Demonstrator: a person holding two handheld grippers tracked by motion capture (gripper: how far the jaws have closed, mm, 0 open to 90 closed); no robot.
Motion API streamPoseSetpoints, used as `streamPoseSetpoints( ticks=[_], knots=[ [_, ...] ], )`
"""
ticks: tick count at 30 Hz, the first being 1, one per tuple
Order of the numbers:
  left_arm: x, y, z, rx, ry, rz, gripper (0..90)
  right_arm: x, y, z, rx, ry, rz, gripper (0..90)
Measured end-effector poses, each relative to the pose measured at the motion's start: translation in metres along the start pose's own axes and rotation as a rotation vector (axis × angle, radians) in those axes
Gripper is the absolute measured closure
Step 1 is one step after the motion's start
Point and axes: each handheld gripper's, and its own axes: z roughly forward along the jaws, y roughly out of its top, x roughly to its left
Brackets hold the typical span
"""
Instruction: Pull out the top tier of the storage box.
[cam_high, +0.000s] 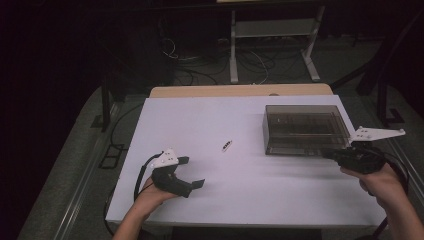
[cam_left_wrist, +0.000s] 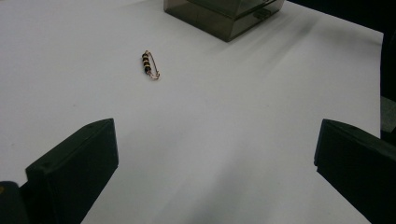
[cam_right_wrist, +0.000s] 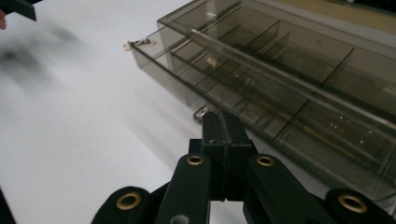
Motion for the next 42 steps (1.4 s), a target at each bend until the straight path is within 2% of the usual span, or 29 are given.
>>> streamPoseSetpoints(
  ticks=[10, 22, 24, 34, 42],
  knots=[
    [0.000, 0.000, 0.000, 0.002, -0.002, -0.003, 0.0, -0.010, 0.019, 0.007, 0.000, -0.002, -0.008, 88.9],
    [0.001, 0.000, 0.000, 0.001, -0.005, -0.010, 0.0, -0.020, 0.031, 0.029, 0.073, 0.013, -0.028, 88.9],
    [0.001, 0.000, 0.000, 0.001, -0.003, -0.010, 0.0, -0.021, 0.032, 0.032, 0.083, 0.011, -0.033, 88.9],
    [0.000, 0.000, 0.001, 0.007, -0.006, -0.008, 0.0, -0.027, 0.027, 0.038, 0.112, -0.009, 0.005, 88.9],
    [0.001, 0.000, 0.000, 0.007, -0.007, -0.007, 0.0, -0.029, 0.024, 0.042, 0.133, -0.033, 0.007, 88.9]
  ],
)
